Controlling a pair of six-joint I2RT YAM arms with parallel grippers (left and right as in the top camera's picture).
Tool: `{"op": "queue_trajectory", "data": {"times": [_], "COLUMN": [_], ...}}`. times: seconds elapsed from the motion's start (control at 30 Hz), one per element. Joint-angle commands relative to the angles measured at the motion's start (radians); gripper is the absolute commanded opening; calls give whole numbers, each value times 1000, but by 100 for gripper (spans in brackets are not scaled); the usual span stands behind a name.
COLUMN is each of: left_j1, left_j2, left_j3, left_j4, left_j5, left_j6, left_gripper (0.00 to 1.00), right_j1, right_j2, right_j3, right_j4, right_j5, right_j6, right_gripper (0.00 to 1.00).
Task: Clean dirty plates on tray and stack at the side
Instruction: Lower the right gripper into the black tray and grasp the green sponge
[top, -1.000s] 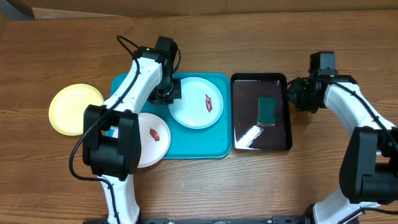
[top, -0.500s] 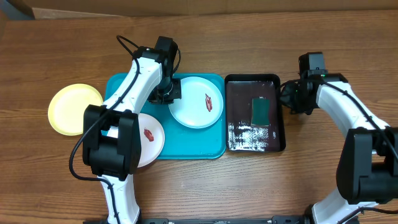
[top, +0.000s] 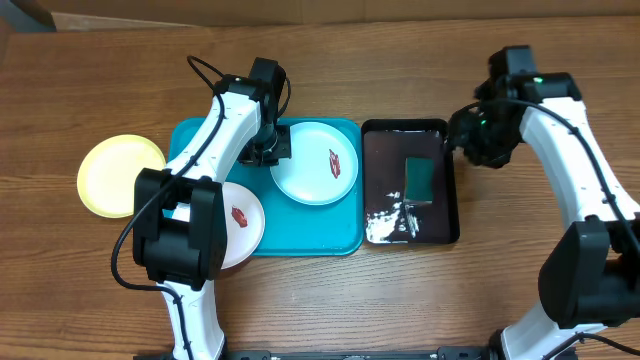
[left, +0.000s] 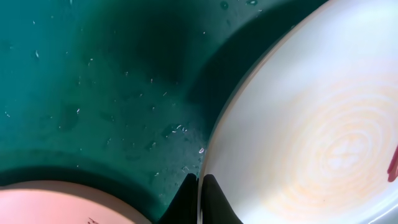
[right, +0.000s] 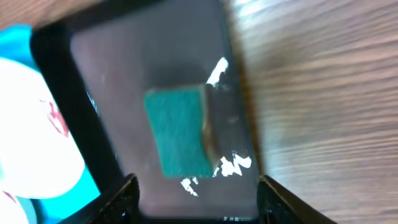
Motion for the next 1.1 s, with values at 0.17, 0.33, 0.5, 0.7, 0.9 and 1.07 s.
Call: {"op": "queue_trajectory", "data": {"times": [0.17,0.33,0.5,0.7,0.9,1.07], "left_j1": [0,0,0,-1,0,0], "left_j2": [-32,-32,-32,-32,-32,-32], "left_j3": [-5,-12,-50,-83,-83,-83], "left_j4": [-15,-14,13,35,40,54], "left_j5": [-53,-84,-83,-82,-83,-83], "left_j6": [-13,19,24,24,24,25], "left_gripper": [5,4,4,4,5,5], "right_j1": [121,194,230,236,237,237], "right_j2": [-1,-1,-1,-1,-1,-1], "right_j3": [-98,-167,-203,-267,-347,-405], "right_j4": [42,146,211,303,392,466], "right_j5": [89,179,230,233,233,233], "right_j6": [-23,-24,-23,-23,-23,-19], "right_gripper": [66,67,67,67,67,69]}}
